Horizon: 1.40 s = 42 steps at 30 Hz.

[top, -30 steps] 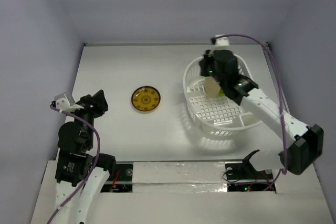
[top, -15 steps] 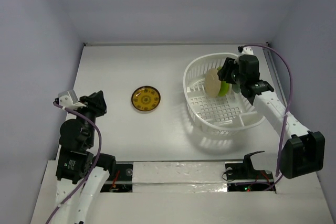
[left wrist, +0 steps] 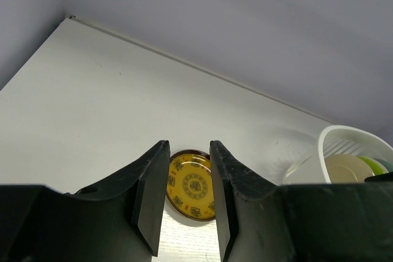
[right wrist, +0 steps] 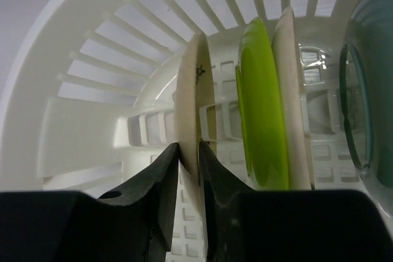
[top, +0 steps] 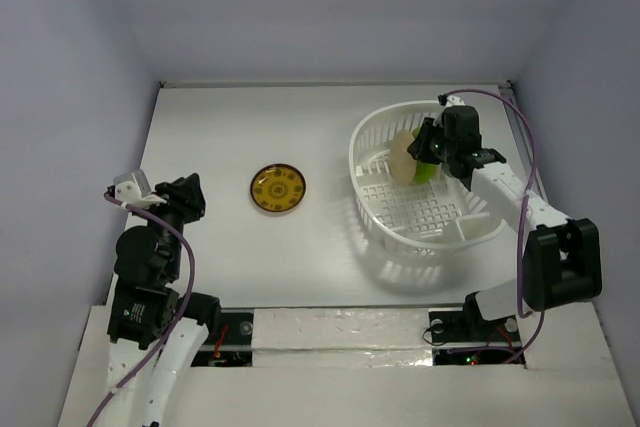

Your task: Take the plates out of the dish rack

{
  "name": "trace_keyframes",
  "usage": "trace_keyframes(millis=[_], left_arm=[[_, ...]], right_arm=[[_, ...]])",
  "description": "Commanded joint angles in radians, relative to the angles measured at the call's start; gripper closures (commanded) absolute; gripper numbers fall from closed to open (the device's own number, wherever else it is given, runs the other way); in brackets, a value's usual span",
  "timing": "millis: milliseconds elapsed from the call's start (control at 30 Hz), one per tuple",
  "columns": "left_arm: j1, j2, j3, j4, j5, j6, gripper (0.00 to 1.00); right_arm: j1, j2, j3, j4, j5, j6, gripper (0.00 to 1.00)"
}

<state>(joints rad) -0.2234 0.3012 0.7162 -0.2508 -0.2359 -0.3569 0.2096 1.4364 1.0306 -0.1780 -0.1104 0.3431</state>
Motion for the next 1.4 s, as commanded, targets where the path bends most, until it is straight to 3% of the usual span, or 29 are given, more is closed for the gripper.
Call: trace_keyframes(millis=[0, 167, 367, 900, 1367], left_arm=[[-0.007, 0.013, -0.003, 0.05, 0.009, 0.009, 0.7], [-0.007, 0.015, -0.004, 0.054, 0.012, 0.01, 0.69], [-0.007, 0.015, -0.004, 0.054, 0.014, 0.009, 0.68], [-0.007, 0.022, -0.004, 0.051, 0.015, 0.013, 0.67], [-0.007, 0.021, -0.006, 0.061, 0.026, 0.012, 0.66]], right_arm=[[-0.007, -0.008, -0.006, 0.08, -0.037, 0.008, 0.77], [-0.007, -0.024, 0.013, 0.061, -0.046, -0.001, 0.92], [-0.007, -0.037, 0.036, 0.052, -0.074, 0.0, 1.0], [-0.007, -0.057, 0.109, 0.081, -0.15, 0.034, 1.0], [0.022, -0.238, 0.193, 0.011, -0.14, 0.005, 1.0]])
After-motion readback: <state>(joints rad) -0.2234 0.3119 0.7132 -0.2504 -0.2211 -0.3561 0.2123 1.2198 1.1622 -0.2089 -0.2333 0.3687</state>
